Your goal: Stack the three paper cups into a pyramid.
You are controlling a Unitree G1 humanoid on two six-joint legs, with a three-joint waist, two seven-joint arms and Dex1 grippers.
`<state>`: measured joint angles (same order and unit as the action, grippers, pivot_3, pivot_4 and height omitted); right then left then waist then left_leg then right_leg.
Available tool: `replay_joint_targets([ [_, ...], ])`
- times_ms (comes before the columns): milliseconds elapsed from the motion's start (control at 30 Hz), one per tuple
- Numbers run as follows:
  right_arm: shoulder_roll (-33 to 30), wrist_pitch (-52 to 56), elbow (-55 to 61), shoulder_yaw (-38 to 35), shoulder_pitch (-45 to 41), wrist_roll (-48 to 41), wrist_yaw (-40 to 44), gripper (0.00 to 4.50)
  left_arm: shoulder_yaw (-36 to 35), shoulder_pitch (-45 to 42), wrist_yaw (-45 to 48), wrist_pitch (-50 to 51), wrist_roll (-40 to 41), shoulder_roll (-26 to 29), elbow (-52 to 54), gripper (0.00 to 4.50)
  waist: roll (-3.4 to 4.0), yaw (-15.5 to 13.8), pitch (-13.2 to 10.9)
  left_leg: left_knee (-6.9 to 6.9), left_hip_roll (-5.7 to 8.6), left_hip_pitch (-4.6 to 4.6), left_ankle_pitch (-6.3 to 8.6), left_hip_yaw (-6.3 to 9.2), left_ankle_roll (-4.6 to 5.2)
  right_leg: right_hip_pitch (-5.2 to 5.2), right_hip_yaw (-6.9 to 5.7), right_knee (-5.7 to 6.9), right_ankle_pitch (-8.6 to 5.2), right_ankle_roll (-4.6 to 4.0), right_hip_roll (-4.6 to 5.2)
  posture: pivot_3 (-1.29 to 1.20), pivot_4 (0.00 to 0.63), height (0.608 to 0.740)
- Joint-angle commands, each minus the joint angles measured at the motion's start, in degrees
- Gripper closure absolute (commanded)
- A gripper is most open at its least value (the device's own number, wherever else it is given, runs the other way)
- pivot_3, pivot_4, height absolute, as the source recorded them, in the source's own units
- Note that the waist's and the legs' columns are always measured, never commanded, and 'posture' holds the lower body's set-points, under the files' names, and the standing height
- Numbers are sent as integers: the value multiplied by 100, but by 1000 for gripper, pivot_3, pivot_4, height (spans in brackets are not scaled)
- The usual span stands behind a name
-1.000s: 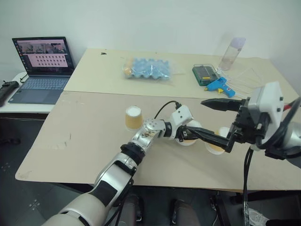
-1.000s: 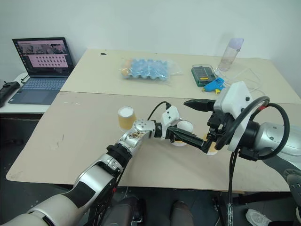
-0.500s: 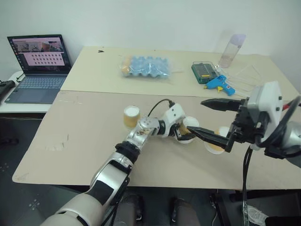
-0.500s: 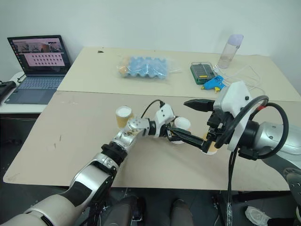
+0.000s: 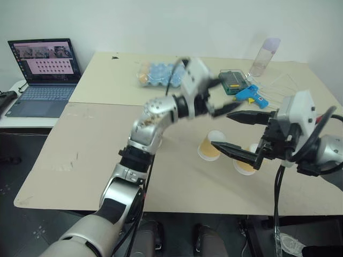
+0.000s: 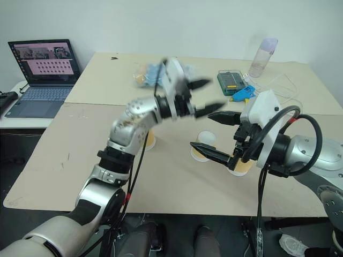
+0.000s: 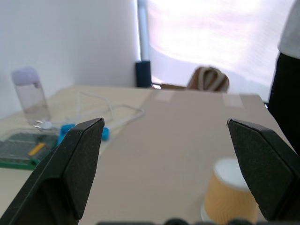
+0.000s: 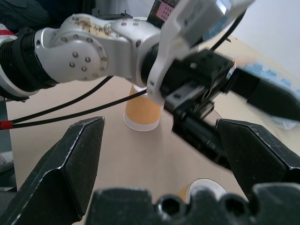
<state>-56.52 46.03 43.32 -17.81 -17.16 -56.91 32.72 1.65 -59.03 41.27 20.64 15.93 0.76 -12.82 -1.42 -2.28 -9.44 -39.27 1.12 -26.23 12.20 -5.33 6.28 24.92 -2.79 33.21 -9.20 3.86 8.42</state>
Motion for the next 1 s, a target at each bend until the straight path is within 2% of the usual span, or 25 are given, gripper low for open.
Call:
replay_joint_targets([
  [33,24,-154,22,-114,-47,29,38,0,-918,-384,-1220,303,263,271,1135,20,2,49,1,0,-1,1,0,-2,1,1,4,1,1,1,-3,0,150,740],
  [133,35,-170,-2,-95,-1,69,72,0,-1174,-172,-1802,842,264,629,1964,20,4,58,2,1,-5,9,-1,0,0,-4,5,9,0,2,-9,0,150,740],
  [267,80,-228,-175,-66,-28,270,76,0,-1260,684,-2200,1856,323,1216,3301,20,4,73,2,-2,2,15,-7,-2,-10,-3,5,44,0,1,-8,0,150,740],
  [367,49,-331,-482,-94,-108,574,122,0,-1374,2078,-2454,2359,9,1731,3976,20,5,75,3,-7,6,21,-17,-2,-30,-2,6,59,-2,0,-8,0,150,740],
  [433,22,-382,-683,-148,-119,699,210,0,-1493,2909,-2463,2643,185,1831,4416,20,4,99,2,-6,6,47,-13,-10,-50,-17,15,72,-6,-3,-7,0,150,740],
  [567,17,-512,-974,-204,-62,944,436,0,-1498,3840,-2449,2721,453,1819,4961,20,-13,62,-8,-5,3,57,8,-5,-80,-21,8,74,-27,-37,-8,0,150,740],
  [767,190,-748,-1399,-260,174,1228,697,0,-1328,4724,-2243,2360,508,1832,4866,20,-10,18,-6,-3,1,72,12,-12,-87,-8,14,77,-34,-51,-1,0,150,740],
  [1000,416,-893,-1587,-406,476,1377,808,0,-1105,4773,-2031,1828,438,1808,4161,20,-8,6,-5,-1,1,73,12,-13,-86,-7,14,77,-35,-54,-2,0,150,740],
])
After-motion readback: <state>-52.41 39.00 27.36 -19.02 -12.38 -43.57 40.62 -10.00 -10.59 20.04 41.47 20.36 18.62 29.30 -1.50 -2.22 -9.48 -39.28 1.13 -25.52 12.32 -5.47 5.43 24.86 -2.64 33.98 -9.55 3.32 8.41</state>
